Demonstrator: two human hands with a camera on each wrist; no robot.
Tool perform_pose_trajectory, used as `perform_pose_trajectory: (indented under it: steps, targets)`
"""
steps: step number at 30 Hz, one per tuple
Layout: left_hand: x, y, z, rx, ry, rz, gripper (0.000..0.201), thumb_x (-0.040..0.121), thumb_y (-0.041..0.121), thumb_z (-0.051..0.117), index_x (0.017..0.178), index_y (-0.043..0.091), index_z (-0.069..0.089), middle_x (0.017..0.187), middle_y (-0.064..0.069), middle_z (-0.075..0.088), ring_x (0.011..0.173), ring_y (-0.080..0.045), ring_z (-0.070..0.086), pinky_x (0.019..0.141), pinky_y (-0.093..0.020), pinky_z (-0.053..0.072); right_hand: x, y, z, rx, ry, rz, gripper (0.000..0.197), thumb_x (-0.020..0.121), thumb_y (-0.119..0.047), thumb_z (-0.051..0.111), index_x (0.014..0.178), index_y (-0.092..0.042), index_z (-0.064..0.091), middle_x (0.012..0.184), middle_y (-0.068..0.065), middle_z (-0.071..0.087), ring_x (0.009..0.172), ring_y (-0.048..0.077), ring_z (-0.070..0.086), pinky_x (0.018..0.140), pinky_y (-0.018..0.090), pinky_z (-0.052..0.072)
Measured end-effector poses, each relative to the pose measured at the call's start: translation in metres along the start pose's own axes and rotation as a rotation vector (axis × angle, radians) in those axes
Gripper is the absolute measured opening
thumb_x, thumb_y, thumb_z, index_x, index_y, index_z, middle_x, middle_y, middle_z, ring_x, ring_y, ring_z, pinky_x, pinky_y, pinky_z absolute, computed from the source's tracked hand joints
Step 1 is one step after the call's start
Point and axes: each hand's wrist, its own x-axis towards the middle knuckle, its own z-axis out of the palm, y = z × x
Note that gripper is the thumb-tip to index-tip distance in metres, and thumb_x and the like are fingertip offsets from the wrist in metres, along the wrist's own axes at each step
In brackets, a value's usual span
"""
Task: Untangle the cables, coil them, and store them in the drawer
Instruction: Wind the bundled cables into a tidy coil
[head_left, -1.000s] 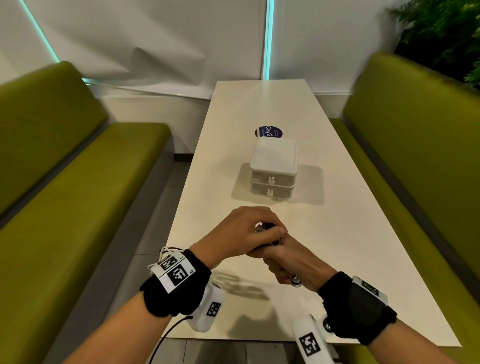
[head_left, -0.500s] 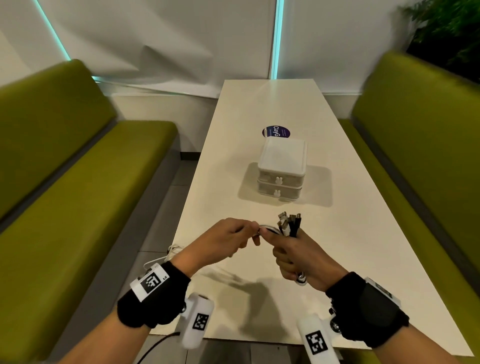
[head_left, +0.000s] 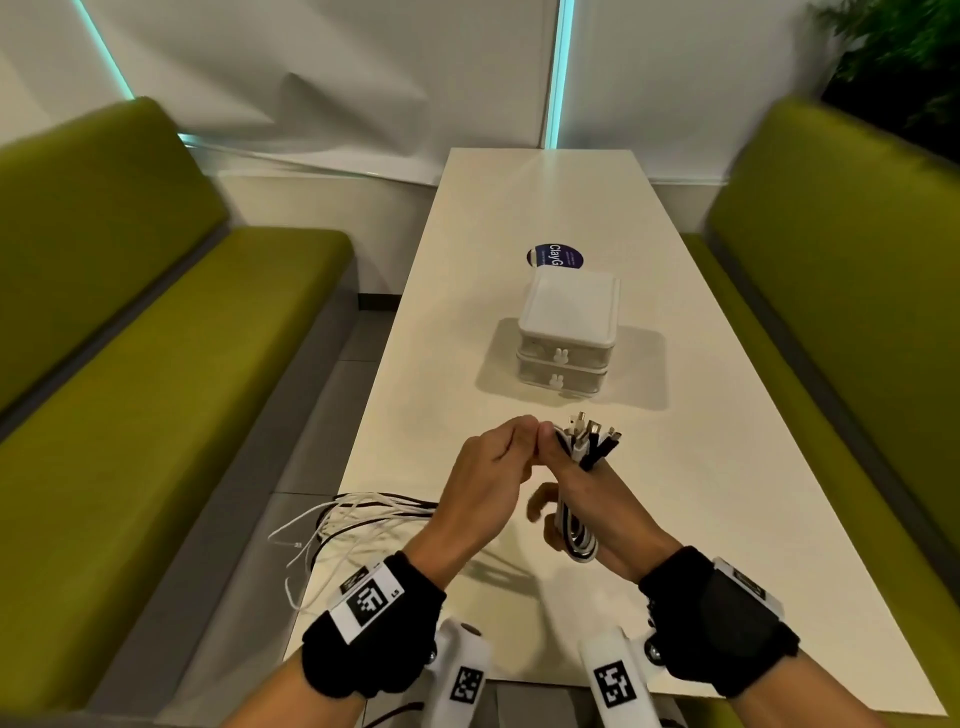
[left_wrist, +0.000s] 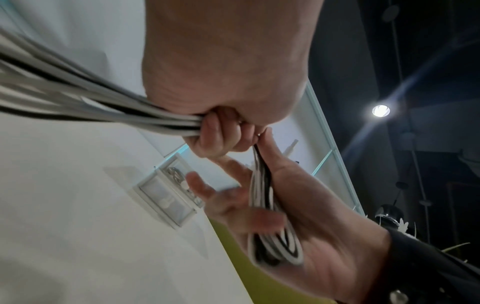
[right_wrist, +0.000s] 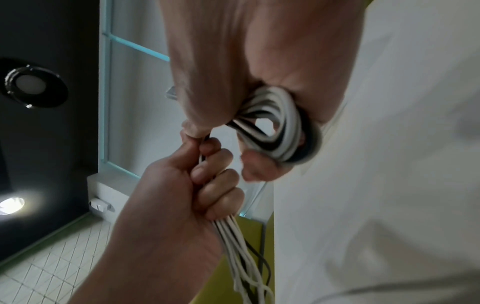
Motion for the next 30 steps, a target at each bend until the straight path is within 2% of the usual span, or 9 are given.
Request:
perform_pose_trajectory:
  steps: [3, 6, 9, 13, 19, 23, 25, 28, 30]
  targets:
    - [0.001, -0.001, 0.011, -0.068, 0.054, -0.071, 0.043, 0.104, 0.038, 0.034, 0.074, 0.027, 0.062, 0.052, 0.015, 0.053, 0.052, 0.0, 0.05, 0.058, -0.02, 0.047, 0.005, 0.003, 0.007, 0.148, -0.002, 0.003, 0.05, 0.084, -0.059, 0.05, 0.115, -0.022, 0.066, 0.109, 0.002, 0.072, 0.091, 0.019, 0.07, 0.07, 0.041, 0.055]
    - [0.007, -0.008, 0.017, -0.058, 0.079, -0.116, 0.051, 0.101, 0.052, 0.031, 0.091, 0.019, 0.07, 0.078, 0.006, 0.071, 0.077, -0.005, 0.067, 0.074, -0.027, 0.051, 0.009, 0.005, 0.01, 0.26, -0.002, 0.016, 0.057, 0.081, -0.059, 0.05, 0.126, -0.027, 0.062, 0.119, -0.005, 0.07, 0.114, 0.007, 0.063, 0.103, 0.035, 0.046]
    - [0.011, -0.009, 0.016, -0.002, 0.041, -0.154, 0.071, 0.091, 0.073, 0.022, 0.093, 0.02, 0.07, 0.086, -0.002, 0.072, 0.087, -0.014, 0.069, 0.087, -0.043, 0.053, 0.01, 0.003, 0.011, 0.294, 0.008, 0.004, 0.052, 0.079, -0.06, 0.048, 0.118, -0.03, 0.065, 0.109, -0.009, 0.074, 0.107, 0.003, 0.065, 0.096, 0.029, 0.048]
    - [0.016, -0.004, 0.013, 0.085, -0.078, -0.224, 0.093, 0.083, 0.082, 0.007, 0.093, 0.013, 0.068, 0.08, -0.018, 0.066, 0.085, -0.027, 0.066, 0.084, -0.041, 0.051, 0.009, 0.008, 0.012, 0.333, 0.043, 0.026, 0.05, 0.082, -0.057, 0.052, 0.118, -0.025, 0.064, 0.108, -0.005, 0.074, 0.107, 0.007, 0.067, 0.092, 0.03, 0.049]
    - [0.015, 0.009, 0.013, 0.161, -0.22, -0.283, 0.075, 0.083, 0.079, 0.005, 0.053, 0.018, 0.037, 0.038, 0.008, 0.038, 0.037, -0.003, 0.036, 0.054, -0.028, 0.031, 0.009, 0.015, 0.015, 0.335, 0.174, 0.016, 0.032, 0.093, -0.042, 0.053, 0.115, -0.023, 0.068, 0.104, -0.002, 0.075, 0.097, 0.011, 0.071, 0.077, 0.029, 0.053]
    - [0.015, 0.006, 0.004, 0.143, -0.181, -0.295, 0.084, 0.083, 0.082, 0.012, 0.075, 0.011, 0.057, 0.054, 0.01, 0.052, 0.048, -0.007, 0.049, 0.058, -0.026, 0.04, 0.013, 0.011, 0.012, 0.38, 0.243, 0.023, 0.047, 0.067, -0.058, 0.072, 0.097, -0.022, 0.075, 0.1, 0.003, 0.074, 0.094, 0.021, 0.069, 0.079, 0.04, 0.053]
    - [0.013, -0.002, -0.004, 0.34, -0.149, -0.218, 0.083, 0.079, 0.086, 0.017, 0.096, 0.016, 0.058, 0.078, 0.006, 0.063, 0.067, -0.014, 0.059, 0.07, -0.034, 0.049, 0.014, 0.007, 0.01, 0.476, 0.213, -0.021, 0.037, 0.077, -0.05, 0.064, 0.09, -0.016, 0.071, 0.109, 0.0, 0.073, 0.098, 0.016, 0.069, 0.08, 0.033, 0.053]
    - [0.0, -0.022, -0.01, 0.559, -0.224, -0.109, 0.071, 0.083, 0.082, 0.024, 0.079, 0.016, 0.049, 0.074, 0.0, 0.06, 0.071, -0.022, 0.057, 0.064, -0.036, 0.041, 0.017, -0.003, 0.008, 0.586, 0.183, -0.041, 0.037, 0.091, -0.046, 0.051, 0.072, -0.014, 0.048, 0.11, 0.003, 0.074, 0.111, 0.014, 0.064, 0.094, 0.031, 0.046]
    - [-0.007, -0.032, -0.017, 0.658, -0.242, -0.058, 0.071, 0.078, 0.086, 0.022, 0.073, 0.019, 0.046, 0.068, 0.0, 0.059, 0.067, -0.022, 0.056, 0.061, -0.037, 0.04, 0.019, -0.006, 0.008, 0.712, 0.2, -0.007, 0.041, 0.091, -0.048, 0.051, 0.066, -0.017, 0.042, 0.078, 0.003, 0.071, 0.096, 0.021, 0.07, 0.094, 0.037, 0.048]
